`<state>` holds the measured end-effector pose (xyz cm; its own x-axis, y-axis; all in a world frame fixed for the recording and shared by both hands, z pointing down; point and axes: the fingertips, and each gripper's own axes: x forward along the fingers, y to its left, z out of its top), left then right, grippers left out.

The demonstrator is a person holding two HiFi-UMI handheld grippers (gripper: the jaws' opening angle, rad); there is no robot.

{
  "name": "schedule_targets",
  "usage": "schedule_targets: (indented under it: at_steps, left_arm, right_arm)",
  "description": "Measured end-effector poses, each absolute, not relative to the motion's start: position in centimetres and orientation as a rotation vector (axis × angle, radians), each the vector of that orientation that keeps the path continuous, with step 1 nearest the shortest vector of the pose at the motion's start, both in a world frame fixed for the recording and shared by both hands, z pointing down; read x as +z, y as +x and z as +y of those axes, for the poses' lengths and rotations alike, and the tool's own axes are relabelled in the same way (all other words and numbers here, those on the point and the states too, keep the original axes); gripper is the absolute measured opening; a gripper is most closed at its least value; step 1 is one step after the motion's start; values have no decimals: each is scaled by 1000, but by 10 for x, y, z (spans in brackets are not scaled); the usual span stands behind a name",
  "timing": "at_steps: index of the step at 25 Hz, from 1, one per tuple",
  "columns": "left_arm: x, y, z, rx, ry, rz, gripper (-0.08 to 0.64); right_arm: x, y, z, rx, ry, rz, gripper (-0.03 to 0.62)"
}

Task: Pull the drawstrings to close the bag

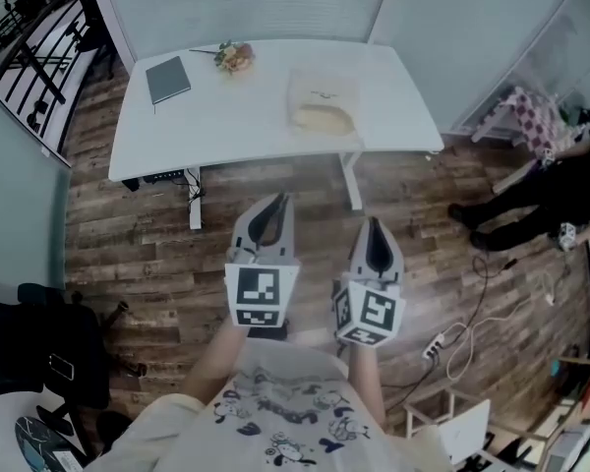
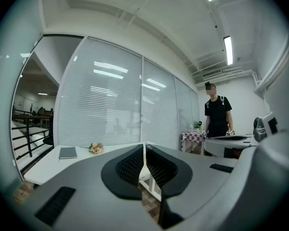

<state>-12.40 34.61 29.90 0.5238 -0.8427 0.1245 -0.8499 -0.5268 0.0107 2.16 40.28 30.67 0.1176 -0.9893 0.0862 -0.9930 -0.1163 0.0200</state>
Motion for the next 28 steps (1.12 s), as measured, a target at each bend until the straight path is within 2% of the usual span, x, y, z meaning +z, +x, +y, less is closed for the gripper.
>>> schedule_targets:
  at_steps: [18,28]
  left_arm:
    - [333,-119,207,230,2590,-1477,52]
    - [355,-93,137,279,2499,-1570,54]
  right_arm:
    - [334,44,266,158,2268,-1968,28]
    - [354,91,190,197,2205,-1997,29]
